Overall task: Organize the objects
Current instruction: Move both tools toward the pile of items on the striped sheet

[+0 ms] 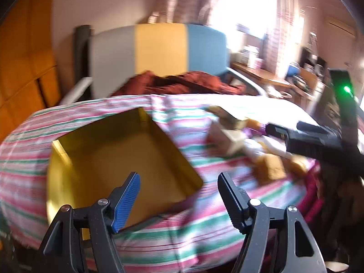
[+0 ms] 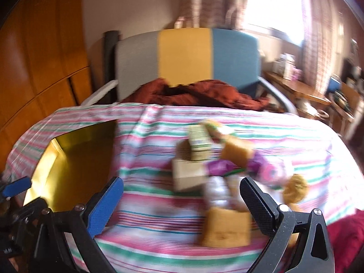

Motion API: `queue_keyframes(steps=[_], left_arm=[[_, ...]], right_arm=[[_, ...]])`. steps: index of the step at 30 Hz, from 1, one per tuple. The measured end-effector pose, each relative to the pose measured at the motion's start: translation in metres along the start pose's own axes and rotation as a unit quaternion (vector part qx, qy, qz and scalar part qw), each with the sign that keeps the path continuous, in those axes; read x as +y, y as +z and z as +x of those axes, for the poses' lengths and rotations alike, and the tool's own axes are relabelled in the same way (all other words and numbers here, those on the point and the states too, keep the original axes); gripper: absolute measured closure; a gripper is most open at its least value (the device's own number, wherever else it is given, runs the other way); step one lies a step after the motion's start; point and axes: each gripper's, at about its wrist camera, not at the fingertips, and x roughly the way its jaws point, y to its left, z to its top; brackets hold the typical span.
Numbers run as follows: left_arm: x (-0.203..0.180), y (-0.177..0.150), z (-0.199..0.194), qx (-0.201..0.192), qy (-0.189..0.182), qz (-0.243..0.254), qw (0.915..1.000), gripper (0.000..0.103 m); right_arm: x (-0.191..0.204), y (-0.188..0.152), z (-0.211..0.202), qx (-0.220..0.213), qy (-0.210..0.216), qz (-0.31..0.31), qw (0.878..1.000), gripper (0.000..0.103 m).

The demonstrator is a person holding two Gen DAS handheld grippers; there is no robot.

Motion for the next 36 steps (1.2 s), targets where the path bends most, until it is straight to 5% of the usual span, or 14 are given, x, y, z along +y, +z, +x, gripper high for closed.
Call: queue_keyframes(steps=[4,14,23,30,36], left_arm=[[-0.017,0.006,0.014,0.023,-0.056,0.014,0.9981,0.022],[-0.072,0.008,0.054,0.094,-0.134,0.072,0.9839,0.021],[-0.122,0.013,0.095,0.142,-0.144,0.112,0.973,0.021],[-0.153,0.018,0.131,0.164,-0.14,0.112,0.9701,0.021],[-0.175,0.017,0.158,0.178,-0.117,0.111,0.9708,0.018]], right_arm=[[-0.051,0.004,-0.006,0.005,-0.044,0.046,0.998,0.0],[-0.157,0.002,-0.028,-0.001,-0.12,0.15,0.981,0.0],[-0.189,-0.015,-0.022,0.009,-0.128,0.189,0.974,0.0],[-0.222,-0.036,-0.015,0.02,-0.075,0.282,0.956,0.0],[-0.223,-0.037,-0.017,0.009,-0.062,0.286,0.956,0.0]])
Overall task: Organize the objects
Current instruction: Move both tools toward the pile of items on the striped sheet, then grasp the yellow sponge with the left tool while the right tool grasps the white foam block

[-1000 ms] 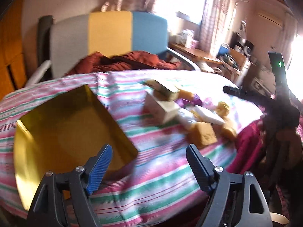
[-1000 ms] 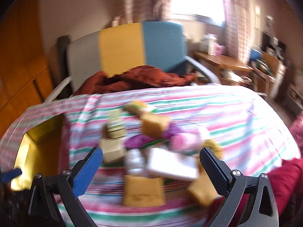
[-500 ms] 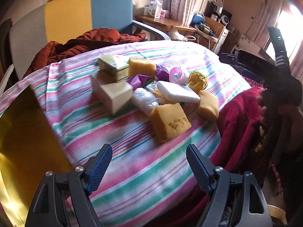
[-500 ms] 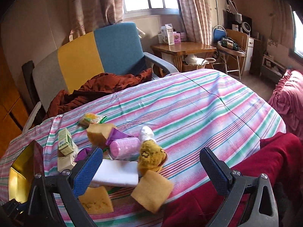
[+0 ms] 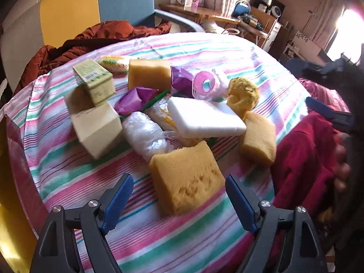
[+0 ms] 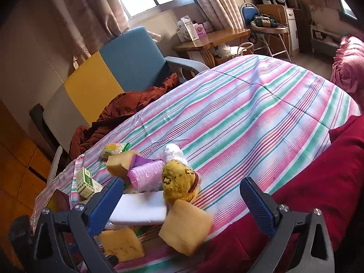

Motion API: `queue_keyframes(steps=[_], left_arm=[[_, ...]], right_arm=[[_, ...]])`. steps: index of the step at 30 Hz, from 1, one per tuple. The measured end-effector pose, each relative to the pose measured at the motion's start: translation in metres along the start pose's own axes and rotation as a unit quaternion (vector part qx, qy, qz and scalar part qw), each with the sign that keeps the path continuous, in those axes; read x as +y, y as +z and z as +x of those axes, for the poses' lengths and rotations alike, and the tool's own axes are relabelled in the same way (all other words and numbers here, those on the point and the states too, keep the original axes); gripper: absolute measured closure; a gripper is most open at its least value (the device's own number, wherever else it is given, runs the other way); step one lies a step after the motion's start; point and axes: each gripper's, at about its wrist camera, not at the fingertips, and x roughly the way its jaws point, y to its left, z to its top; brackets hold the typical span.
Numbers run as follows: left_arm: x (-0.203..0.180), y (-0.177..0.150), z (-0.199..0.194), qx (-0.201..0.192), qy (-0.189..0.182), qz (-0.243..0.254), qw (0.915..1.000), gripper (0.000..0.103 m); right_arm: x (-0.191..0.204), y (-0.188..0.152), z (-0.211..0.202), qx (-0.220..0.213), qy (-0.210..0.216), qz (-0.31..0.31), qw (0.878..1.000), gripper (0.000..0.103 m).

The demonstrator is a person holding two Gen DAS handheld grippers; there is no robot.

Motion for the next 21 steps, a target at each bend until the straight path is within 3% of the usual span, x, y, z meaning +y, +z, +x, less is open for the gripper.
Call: queue_keyframes(steps=[7,8,9,10,12,21], left_arm=[[-0.016,0.009,0.031,0.018,0.051,0.012,0.9985,0.017],[-0.014,0.008,0.034,0.023,0.048,0.01,0.9985,0.021],[-0.01,0.005,0.033,0.019,0.027,-0.001,0.9995,0.033],[-0.005,0.0,0.03,0.012,0.006,-0.012,0.9998,0.034],[0.002,-0.007,0.024,0.008,0.008,-0.008,0.9999,0.038],[0.041,-0.054,-0.007,-0.02,-0.015,0.014,0.9996,0.039]], right_arm=[[0.0,-0.001,0.001,0.001,0.006,-0.002,1.0,0.0],[-0.001,-0.001,0.001,0.001,0.006,-0.001,1.0,0.0],[-0.001,-0.001,0.001,0.002,0.007,-0.001,1.0,0.0],[0.0,-0.001,0.002,0.002,0.007,-0.001,1.0,0.0],[0.0,-0.001,0.002,0.004,0.006,-0.001,1.0,0.0],[0.007,-0.002,0.009,0.022,-0.011,-0.022,0.999,0.0]])
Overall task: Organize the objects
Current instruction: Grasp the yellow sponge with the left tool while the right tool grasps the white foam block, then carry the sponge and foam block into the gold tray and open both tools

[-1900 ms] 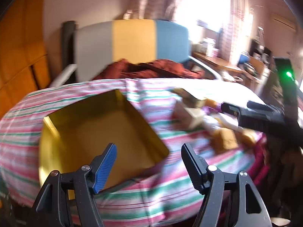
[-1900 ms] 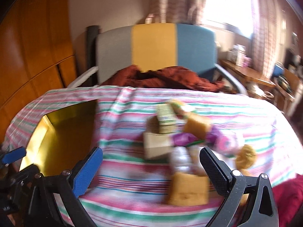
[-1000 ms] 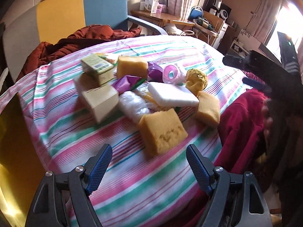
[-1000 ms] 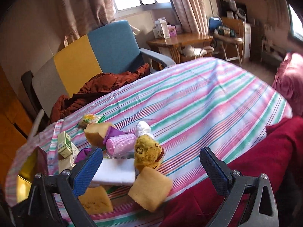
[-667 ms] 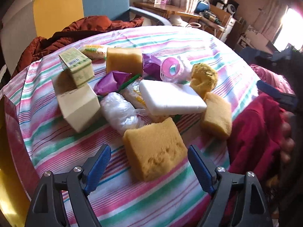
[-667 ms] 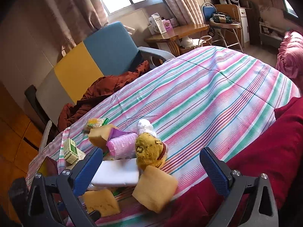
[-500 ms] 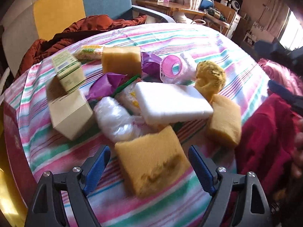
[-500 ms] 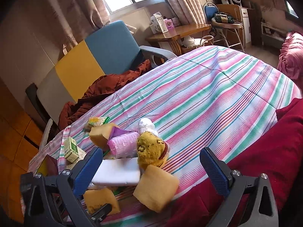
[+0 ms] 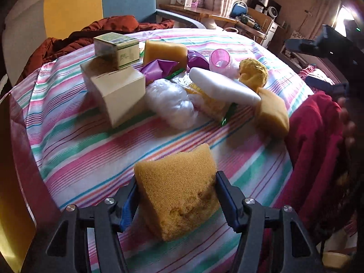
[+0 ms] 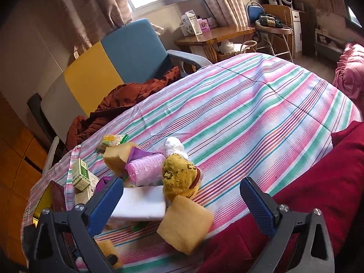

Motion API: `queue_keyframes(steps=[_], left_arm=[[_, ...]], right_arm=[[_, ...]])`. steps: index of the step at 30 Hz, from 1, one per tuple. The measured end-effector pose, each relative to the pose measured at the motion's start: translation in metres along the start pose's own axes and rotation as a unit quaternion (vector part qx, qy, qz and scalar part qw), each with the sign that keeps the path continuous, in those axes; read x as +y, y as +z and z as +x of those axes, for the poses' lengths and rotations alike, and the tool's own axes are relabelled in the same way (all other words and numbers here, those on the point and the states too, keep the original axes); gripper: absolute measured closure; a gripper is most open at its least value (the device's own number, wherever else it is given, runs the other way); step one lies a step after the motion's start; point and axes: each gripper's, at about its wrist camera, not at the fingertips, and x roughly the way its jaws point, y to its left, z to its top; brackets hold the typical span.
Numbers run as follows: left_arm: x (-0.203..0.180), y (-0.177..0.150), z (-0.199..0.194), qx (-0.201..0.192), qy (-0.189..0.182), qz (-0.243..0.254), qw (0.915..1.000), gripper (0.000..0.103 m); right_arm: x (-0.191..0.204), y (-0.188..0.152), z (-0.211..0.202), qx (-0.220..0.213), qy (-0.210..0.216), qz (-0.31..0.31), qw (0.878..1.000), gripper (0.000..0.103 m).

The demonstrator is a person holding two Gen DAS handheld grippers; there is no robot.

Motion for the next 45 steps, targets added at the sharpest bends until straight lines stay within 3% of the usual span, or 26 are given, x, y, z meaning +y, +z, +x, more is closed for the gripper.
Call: queue_keyframes(steps=[5,8,15,18,21,24,25,28,32,37,41,45], left_arm=[[0.021,-0.017,-0.011,-0.005,-0.014,-0.031,0.9994,0.04],[0.023,-0.022,-0.011,-0.007,-0.013,-0.036,0.9992,0.04],[0.027,-0.022,-0.013,-0.01,-0.02,-0.047,0.9986,0.04],[0.032,-0.028,-0.018,-0.012,-0.021,-0.049,0.9985,0.04],[0.031,-0.03,-0.019,-0.015,-0.02,-0.049,0.9985,0.04],[0.031,-0.031,-0.02,-0.016,-0.021,-0.05,0.9984,0.04],[0.031,-0.032,-0.021,-0.017,-0.022,-0.051,0.9983,0.04],[0.032,-0.031,-0.022,-0.02,-0.023,-0.05,0.9983,0.04],[0.026,-0.025,-0.018,-0.026,-0.024,-0.053,0.998,0.043],[0.027,-0.022,-0.048,-0.067,-0.028,-0.054,0.9959,0.044],[0.039,-0.023,-0.089,-0.111,-0.013,-0.067,0.9915,0.044],[0.078,-0.036,-0.134,-0.15,0.022,-0.121,0.9809,0.044]], right_arm=[[0.019,-0.005,0.014,0.057,0.011,-0.048,0.997,0.0],[0.045,-0.015,0.021,0.089,0.018,-0.116,0.989,0.0],[0.103,-0.053,0.035,0.107,-0.012,-0.288,0.952,0.001],[0.119,-0.061,0.048,0.106,-0.046,-0.342,0.933,0.008],[0.128,-0.06,0.06,0.1,-0.058,-0.368,0.923,0.013],[0.135,-0.065,0.073,0.105,-0.076,-0.403,0.906,0.038],[0.135,-0.067,0.077,0.114,-0.075,-0.407,0.903,0.055],[0.13,-0.065,0.071,0.106,-0.066,-0.393,0.911,0.063],[0.127,-0.047,0.04,0.066,-0.041,-0.354,0.932,0.077],[0.133,-0.022,-0.003,0.032,0.033,-0.307,0.951,0.077],[0.158,-0.015,-0.024,0.03,0.11,-0.286,0.951,0.077],[0.204,-0.024,-0.027,0.052,0.186,-0.286,0.938,0.077]])
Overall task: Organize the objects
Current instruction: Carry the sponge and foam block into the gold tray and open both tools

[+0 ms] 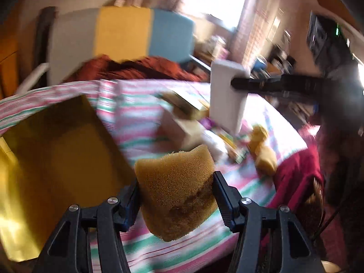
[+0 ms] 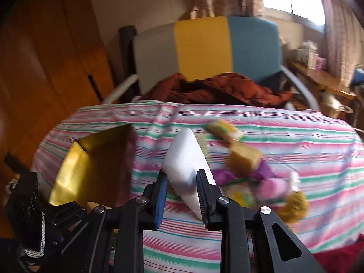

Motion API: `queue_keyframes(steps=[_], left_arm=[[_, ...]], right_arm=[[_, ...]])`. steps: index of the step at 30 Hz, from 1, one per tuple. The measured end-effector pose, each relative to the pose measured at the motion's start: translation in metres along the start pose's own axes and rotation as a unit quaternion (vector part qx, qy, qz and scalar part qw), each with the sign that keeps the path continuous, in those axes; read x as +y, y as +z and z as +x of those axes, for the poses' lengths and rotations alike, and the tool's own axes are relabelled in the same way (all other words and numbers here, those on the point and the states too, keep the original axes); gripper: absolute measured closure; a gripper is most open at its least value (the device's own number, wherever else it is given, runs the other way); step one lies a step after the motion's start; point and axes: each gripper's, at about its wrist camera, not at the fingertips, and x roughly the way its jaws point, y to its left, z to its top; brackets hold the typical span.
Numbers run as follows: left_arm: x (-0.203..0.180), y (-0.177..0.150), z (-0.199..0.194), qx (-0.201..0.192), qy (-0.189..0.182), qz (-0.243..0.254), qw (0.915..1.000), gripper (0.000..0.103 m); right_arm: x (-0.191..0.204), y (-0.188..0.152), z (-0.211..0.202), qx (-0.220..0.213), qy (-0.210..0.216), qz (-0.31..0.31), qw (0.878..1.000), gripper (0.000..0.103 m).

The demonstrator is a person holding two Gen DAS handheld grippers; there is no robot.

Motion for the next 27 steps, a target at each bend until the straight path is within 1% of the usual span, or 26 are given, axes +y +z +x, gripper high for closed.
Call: queue_keyframes(steps=[2,4,6,8,9,10,11,13,15,17,20,22,24,27], left_arm=[[0.024,0.002,-0.024,-0.026,0.03,-0.024,0.9989,0.043],[0.051,0.0,-0.045,-0.042,0.072,-0.048,0.9954,0.043],[0.079,-0.004,-0.064,-0.054,0.12,-0.075,0.9885,0.04],[0.101,-0.01,-0.075,-0.055,0.15,-0.094,0.9827,0.039],[0.112,-0.015,-0.079,-0.053,0.165,-0.106,0.9791,0.037],[0.123,-0.02,-0.08,-0.047,0.182,-0.118,0.975,0.036],[0.131,-0.025,-0.081,-0.043,0.196,-0.126,0.9714,0.034],[0.146,-0.034,-0.084,-0.036,0.222,-0.14,0.9644,0.029],[0.157,-0.042,-0.083,-0.031,0.227,-0.149,0.9618,0.021],[0.164,-0.052,-0.077,-0.026,0.22,-0.16,0.9619,0.021],[0.17,-0.059,-0.069,-0.017,0.209,-0.17,0.9629,0.021],[0.169,-0.061,-0.065,-0.012,0.212,-0.169,0.9625,0.021],[0.168,-0.063,-0.068,-0.014,0.216,-0.172,0.9608,0.021],[0.167,-0.059,-0.077,-0.029,0.223,-0.174,0.9587,0.021]], right_arm=[[0.028,0.01,0.014,0.006,0.038,-0.01,0.999,0.077],[0.06,0.018,0.032,0.014,0.071,-0.027,0.997,0.077],[0.097,0.023,0.049,0.023,0.095,-0.05,0.994,0.077],[0.131,0.028,0.067,0.032,0.108,-0.073,0.991,0.073],[0.147,0.029,0.074,0.036,0.112,-0.083,0.99,0.07],[0.16,0.029,0.082,0.042,0.12,-0.093,0.987,0.053],[0.172,0.028,0.087,0.045,0.124,-0.1,0.986,0.024],[0.192,0.025,0.094,0.036,0.112,-0.103,0.988,0.001],[0.207,0.019,0.096,0.029,0.105,-0.115,0.987,0.001],[0.216,0.012,0.096,0.03,0.077,-0.14,0.987,0.0],[0.232,0.003,0.1,0.032,0.039,-0.178,0.983,0.0],[0.235,-0.004,0.096,0.018,0.006,-0.199,0.98,0.0],[0.238,-0.01,0.091,0.002,-0.026,-0.216,0.976,0.0],[0.238,-0.016,0.086,0.001,-0.042,-0.23,0.972,0.0]])
